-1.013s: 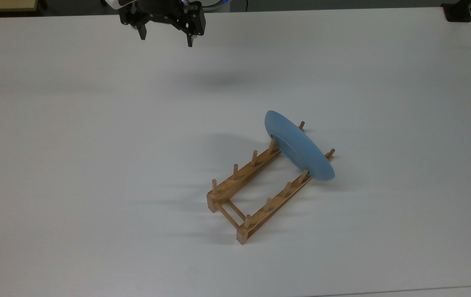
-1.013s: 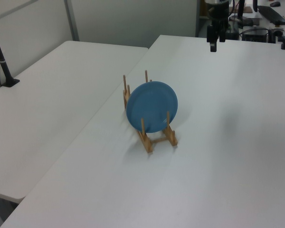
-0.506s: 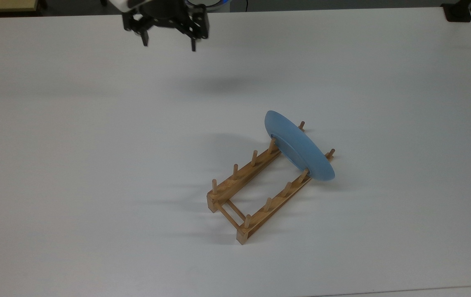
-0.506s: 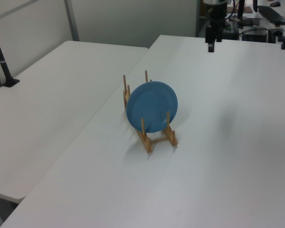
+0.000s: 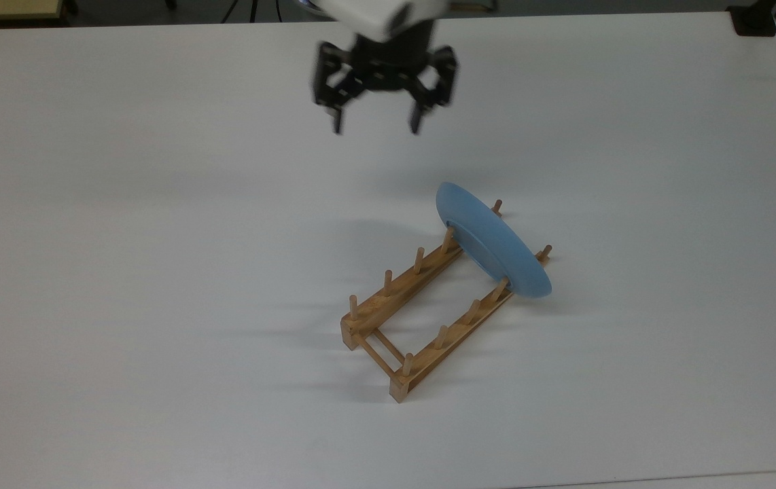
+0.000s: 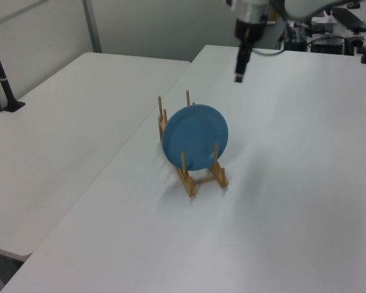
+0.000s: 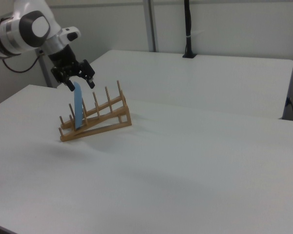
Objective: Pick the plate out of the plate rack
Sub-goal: 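Move the open gripper toward the rim of the blue plate in the rack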
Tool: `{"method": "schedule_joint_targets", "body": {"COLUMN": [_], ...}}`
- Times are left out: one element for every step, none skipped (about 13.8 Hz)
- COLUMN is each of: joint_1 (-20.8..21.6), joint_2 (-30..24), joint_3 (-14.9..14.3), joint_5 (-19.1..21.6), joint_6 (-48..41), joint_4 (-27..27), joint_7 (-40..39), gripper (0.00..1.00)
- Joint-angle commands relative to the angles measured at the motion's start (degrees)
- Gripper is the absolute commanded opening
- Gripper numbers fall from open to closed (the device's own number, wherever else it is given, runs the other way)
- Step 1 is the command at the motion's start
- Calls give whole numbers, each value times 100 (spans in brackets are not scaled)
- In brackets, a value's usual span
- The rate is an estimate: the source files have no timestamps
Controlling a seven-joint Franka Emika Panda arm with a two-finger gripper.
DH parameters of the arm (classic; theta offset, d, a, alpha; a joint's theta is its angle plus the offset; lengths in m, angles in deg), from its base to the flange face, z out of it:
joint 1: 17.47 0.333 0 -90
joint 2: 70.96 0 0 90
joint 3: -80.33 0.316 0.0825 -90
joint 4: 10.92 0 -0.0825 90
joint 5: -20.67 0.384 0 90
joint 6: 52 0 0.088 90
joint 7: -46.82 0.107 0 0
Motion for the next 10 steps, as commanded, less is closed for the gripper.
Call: {"method": "schedule_joint_targets", "body": {"joint_1": [519,607,678,739,775,784,801,810,871,915], "joint_2": [305,393,472,542,604,709,788,859,929,973], "joint_3": [-53,8,26,70,236,342,404,448,457,457], "joint_5": [-884,-947,-982,-1087,-1271,-1586,-1946,-2141,-2299,-2396], "joint_6": [517,578,596,605,631,640,753,815,842,860], "joint_4": [-145,-267,-390,-399,-400,-408,-400,-400,-400,-400], "joint_7": [352,352,343,352,404,614,833,975,1063,1081], "gripper": [86,82,78,73,67,64,63,62,60,58]}}
